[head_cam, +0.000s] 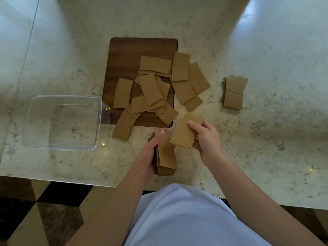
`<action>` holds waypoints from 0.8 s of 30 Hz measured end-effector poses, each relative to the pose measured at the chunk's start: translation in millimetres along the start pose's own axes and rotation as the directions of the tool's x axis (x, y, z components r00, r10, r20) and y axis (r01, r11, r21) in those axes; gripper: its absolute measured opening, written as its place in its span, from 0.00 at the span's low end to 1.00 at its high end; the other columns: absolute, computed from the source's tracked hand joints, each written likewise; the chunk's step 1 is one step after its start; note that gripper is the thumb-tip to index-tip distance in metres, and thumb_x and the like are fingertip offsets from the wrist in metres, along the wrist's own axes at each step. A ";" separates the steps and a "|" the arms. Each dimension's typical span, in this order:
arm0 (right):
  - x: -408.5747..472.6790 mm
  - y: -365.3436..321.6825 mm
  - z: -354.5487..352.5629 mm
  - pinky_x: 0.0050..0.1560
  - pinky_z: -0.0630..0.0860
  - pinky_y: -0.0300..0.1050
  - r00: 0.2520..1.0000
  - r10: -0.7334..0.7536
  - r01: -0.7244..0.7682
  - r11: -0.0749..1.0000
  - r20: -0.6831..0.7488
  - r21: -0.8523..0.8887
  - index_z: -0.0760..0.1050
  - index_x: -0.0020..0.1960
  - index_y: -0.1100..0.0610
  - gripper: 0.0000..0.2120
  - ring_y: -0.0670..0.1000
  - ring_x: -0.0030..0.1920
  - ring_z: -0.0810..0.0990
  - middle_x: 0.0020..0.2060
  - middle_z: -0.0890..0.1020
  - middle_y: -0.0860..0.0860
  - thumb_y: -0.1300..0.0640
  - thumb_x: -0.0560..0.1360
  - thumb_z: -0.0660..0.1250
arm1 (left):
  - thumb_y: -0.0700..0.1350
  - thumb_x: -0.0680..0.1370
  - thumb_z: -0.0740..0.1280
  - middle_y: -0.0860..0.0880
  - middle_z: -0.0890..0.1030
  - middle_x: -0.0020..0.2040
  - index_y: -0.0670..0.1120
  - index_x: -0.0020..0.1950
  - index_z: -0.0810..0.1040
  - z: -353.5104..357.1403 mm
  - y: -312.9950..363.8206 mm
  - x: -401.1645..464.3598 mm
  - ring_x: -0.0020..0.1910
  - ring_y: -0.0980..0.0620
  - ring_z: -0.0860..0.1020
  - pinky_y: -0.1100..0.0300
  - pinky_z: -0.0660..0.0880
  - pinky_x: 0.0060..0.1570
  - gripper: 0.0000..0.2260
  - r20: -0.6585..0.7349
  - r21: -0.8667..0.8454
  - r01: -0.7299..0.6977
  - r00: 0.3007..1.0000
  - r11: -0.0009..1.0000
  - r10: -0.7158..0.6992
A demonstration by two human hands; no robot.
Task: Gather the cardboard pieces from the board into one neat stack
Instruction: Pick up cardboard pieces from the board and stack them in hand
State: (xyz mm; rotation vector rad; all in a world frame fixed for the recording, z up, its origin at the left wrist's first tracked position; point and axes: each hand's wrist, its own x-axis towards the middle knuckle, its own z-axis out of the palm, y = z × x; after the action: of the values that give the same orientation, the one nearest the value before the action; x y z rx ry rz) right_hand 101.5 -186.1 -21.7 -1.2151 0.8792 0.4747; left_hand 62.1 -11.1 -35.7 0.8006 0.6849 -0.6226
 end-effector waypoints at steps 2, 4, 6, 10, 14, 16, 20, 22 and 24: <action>-1.2 -0.9 -0.7 0.38 0.80 0.47 0.999 -0.031 0.033 0.998 0.022 -0.061 0.80 0.55 0.51 0.09 0.54 0.46 0.87 0.51 0.87 0.53 0.54 0.76 0.74 | 0.56 0.73 0.76 0.45 0.86 0.50 0.50 0.54 0.88 -0.6 0.0 0.3 0.43 0.48 0.84 0.54 0.82 0.41 0.14 -0.018 0.031 -0.010 1.000 0.999 0.010; -1.7 -1.6 -0.7 0.37 0.76 0.44 0.997 -0.025 0.033 0.992 0.076 -0.118 0.79 0.58 0.50 0.12 0.52 0.47 0.85 0.53 0.86 0.52 0.53 0.76 0.75 | 0.55 0.74 0.75 0.44 0.87 0.52 0.50 0.54 0.88 -2.6 -0.8 0.6 0.46 0.47 0.85 0.53 0.82 0.41 0.13 -0.034 0.037 -0.008 0.999 0.999 0.009; -2.5 -2.3 0.0 0.38 0.75 0.45 0.989 -0.025 0.054 0.979 0.144 -0.196 0.79 0.58 0.50 0.11 0.51 0.46 0.83 0.51 0.85 0.53 0.54 0.77 0.74 | 0.54 0.76 0.73 0.43 0.87 0.54 0.50 0.55 0.88 -3.7 -0.9 -0.2 0.47 0.46 0.86 0.52 0.82 0.41 0.12 -0.023 0.025 -0.002 1.000 1.000 0.003; -1.2 -7.4 2.0 0.34 0.80 0.41 0.979 -0.039 0.089 0.965 0.199 -0.245 0.79 0.55 0.53 0.07 0.47 0.38 0.85 0.47 0.85 0.53 0.59 0.77 0.72 | 0.53 0.74 0.75 0.42 0.86 0.54 0.47 0.60 0.84 -5.9 -1.1 -1.6 0.45 0.46 0.86 0.52 0.82 0.39 0.18 -0.057 0.014 -0.002 0.998 1.000 0.003; -1.8 -16.4 5.3 0.37 0.84 0.45 0.993 0.094 -0.104 0.986 0.077 0.133 0.75 0.55 0.61 0.07 0.55 0.43 0.86 0.49 0.81 0.59 0.67 0.78 0.65 | 0.54 0.73 0.76 0.43 0.84 0.49 0.47 0.62 0.84 -9.7 -1.0 -0.4 0.42 0.46 0.83 0.52 0.81 0.42 0.20 -0.083 -0.044 -0.001 0.997 0.999 -0.002; -6.3 -14.8 8.9 0.39 0.84 0.47 0.988 0.142 -0.153 0.964 0.067 0.216 0.76 0.53 0.63 0.04 0.56 0.44 0.86 0.48 0.83 0.60 0.67 0.79 0.64 | 0.55 0.73 0.76 0.43 0.84 0.49 0.49 0.59 0.84 -10.7 -2.1 1.3 0.43 0.46 0.83 0.51 0.82 0.42 0.17 -0.074 -0.066 -0.031 0.997 0.997 0.026; -23.3 1.2 13.1 0.29 0.69 0.41 0.967 0.221 -0.192 0.959 0.125 -0.208 0.76 0.47 0.60 0.07 0.49 0.30 0.77 0.38 0.80 0.54 0.58 0.80 0.63 | 0.56 0.69 0.80 0.40 0.85 0.58 0.49 0.56 0.87 -8.2 -2.7 3.2 0.52 0.42 0.84 0.43 0.81 0.54 0.19 -0.135 -0.026 -0.046 0.990 0.999 0.042; -31.1 6.6 10.9 0.23 0.61 0.38 0.922 0.310 -0.245 0.931 0.233 -0.270 0.75 0.46 0.59 0.05 0.47 0.26 0.70 0.33 0.78 0.52 0.58 0.78 0.66 | 0.53 0.67 0.81 0.39 0.85 0.60 0.48 0.61 0.84 -7.7 -0.4 4.4 0.54 0.39 0.84 0.42 0.82 0.55 0.24 -0.174 -0.014 -0.066 0.983 0.998 0.063; -39.6 7.7 9.5 0.20 0.59 0.36 0.859 0.384 -0.267 0.900 0.337 -0.344 0.77 0.47 0.59 0.05 0.46 0.25 0.69 0.34 0.81 0.52 0.57 0.77 0.70 | 0.51 0.65 0.82 0.40 0.86 0.57 0.50 0.58 0.84 -8.4 2.2 6.1 0.53 0.39 0.85 0.42 0.83 0.53 0.22 -0.183 -0.014 -0.094 0.979 0.995 0.090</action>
State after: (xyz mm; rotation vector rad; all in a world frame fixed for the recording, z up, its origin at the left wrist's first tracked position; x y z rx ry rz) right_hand 75.3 -169.6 5.9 -1.1692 0.6771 1.1234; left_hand 65.0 -4.6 -43.6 0.8704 0.8158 -0.4604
